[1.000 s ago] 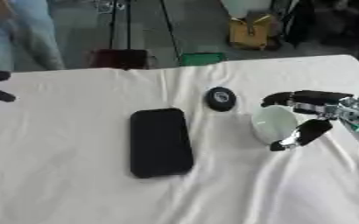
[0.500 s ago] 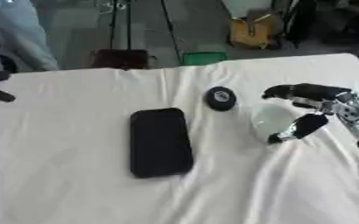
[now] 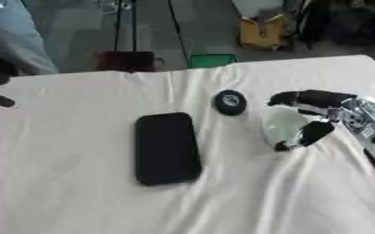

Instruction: Pick up objects on the table and place them in the box.

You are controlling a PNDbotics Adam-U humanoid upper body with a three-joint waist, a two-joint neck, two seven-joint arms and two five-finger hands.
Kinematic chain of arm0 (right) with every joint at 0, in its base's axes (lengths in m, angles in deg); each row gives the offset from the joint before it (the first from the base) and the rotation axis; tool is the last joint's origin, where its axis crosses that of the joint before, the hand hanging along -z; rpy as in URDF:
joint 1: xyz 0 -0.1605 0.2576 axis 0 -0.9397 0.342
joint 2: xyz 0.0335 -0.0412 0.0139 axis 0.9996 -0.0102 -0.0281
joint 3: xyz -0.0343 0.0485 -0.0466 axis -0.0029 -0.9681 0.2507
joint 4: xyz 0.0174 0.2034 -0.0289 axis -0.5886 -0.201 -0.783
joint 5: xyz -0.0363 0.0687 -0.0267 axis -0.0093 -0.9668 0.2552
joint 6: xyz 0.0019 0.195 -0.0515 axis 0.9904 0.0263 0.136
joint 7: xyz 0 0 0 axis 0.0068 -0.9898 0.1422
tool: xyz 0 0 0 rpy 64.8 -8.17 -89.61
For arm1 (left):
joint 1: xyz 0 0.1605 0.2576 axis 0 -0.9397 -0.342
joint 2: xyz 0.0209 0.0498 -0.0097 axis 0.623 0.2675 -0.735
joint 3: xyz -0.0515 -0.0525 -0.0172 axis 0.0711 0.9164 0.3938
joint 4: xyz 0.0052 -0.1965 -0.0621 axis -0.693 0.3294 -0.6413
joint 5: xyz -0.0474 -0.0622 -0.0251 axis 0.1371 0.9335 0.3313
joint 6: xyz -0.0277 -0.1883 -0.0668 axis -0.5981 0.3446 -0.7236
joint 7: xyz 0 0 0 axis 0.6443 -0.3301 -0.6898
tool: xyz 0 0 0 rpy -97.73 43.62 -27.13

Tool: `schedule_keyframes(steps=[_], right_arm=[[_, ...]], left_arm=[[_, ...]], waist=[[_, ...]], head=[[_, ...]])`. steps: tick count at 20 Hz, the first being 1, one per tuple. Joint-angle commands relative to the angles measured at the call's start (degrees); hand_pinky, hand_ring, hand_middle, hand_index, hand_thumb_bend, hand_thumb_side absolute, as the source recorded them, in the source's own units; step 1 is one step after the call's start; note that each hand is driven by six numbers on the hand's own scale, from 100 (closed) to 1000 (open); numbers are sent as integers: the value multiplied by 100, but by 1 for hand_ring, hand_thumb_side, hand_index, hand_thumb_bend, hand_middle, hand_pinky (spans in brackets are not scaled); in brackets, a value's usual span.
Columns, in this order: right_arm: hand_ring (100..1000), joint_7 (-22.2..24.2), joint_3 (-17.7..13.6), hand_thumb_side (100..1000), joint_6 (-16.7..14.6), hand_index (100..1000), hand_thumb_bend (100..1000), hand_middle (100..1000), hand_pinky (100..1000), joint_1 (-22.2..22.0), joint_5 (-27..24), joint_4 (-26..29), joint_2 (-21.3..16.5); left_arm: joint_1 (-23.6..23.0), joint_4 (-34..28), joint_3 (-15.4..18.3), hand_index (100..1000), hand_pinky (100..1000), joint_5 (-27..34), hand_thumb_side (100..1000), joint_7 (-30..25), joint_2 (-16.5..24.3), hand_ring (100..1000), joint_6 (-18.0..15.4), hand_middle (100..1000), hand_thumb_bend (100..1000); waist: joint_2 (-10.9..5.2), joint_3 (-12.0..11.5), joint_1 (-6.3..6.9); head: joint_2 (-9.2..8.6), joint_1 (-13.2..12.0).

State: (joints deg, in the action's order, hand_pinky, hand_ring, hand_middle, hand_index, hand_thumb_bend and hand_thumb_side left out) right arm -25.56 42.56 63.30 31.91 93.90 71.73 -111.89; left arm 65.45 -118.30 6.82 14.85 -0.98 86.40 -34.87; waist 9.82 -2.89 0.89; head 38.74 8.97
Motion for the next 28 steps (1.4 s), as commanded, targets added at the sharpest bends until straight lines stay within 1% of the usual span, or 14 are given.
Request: schedule_keyframes(steps=[1,7,10,11,12,13,15,16,17,20,21,22,23,28], right_arm=[[978,1,-12,634,-40,1000,704,982,988,91,51,-7,-84],[967,-1,13,632,-63,1000,702,980,961,100,105,-52,-43],[950,-15,16,624,-62,1000,692,977,910,99,134,-74,-34],[950,-27,16,624,-61,1000,692,977,910,99,147,-79,-32],[930,-39,17,614,-61,1000,679,970,862,98,158,-83,-31],[930,-59,15,614,-60,1000,679,970,862,99,166,-82,-29],[896,-110,12,557,-52,1000,634,962,794,96,185,-81,-29],[894,-143,11,553,-46,1000,632,962,791,94,200,-83,-29],[883,-174,11,516,-39,1000,611,959,773,90,216,-86,-29],[885,-253,20,521,-35,999,613,959,774,84,278,-97,-29],[896,-279,20,544,-44,999,626,960,791,83,295,-98,-28],[896,-300,20,544,-53,999,626,960,791,81,307,-101,-27],[923,-320,20,575,-66,999,644,963,830,85,317,-93,-28],[886,-321,44,522,-104,997,613,960,789,88,390,-96,-35]], left_arm=[[56,-112,9,899,639,33,939,-12,84,784,-11,833,177],[56,-113,7,899,639,35,940,-19,79,785,-10,833,177],[56,-115,8,899,639,36,939,-19,79,785,-10,833,177],[55,-115,8,899,639,37,939,-19,79,785,-11,833,177],[55,-115,8,899,638,37,940,-19,79,785,-10,833,177],[54,-114,8,899,638,37,940,-20,78,785,-10,833,177],[55,-114,8,899,638,38,939,-21,77,785,-10,833,177],[55,-114,8,899,638,38,940,-22,77,785,-10,833,177],[56,-114,8,899,638,39,940,-22,77,785,-10,833,177],[56,-115,10,899,638,38,940,-23,78,785,-11,834,176],[56,-117,11,899,638,37,939,-22,78,785,-12,834,176],[57,-118,11,899,638,37,939,-22,79,785,-12,834,176],[56,-118,11,899,638,36,939,-23,79,785,-12,834,176],[61,-119,10,899,638,40,939,-28,77,785,-13,834,177]], waist=[[-68,-7,-9],[-67,-7,-4],[-67,-9,0],[-67,-9,0],[-68,-9,0],[-68,-8,0],[-68,-7,1],[-68,-6,1],[-67,-5,2],[-64,-5,4],[-63,-5,5],[-63,-6,5],[-64,-3,6],[-69,-1,2]], head=[[-27,19],[-22,28],[-23,29],[-21,30],[-21,31],[-22,33],[-25,34],[-27,34],[-29,36],[-29,38],[-29,39],[-30,39],[-28,40],[-29,42]])
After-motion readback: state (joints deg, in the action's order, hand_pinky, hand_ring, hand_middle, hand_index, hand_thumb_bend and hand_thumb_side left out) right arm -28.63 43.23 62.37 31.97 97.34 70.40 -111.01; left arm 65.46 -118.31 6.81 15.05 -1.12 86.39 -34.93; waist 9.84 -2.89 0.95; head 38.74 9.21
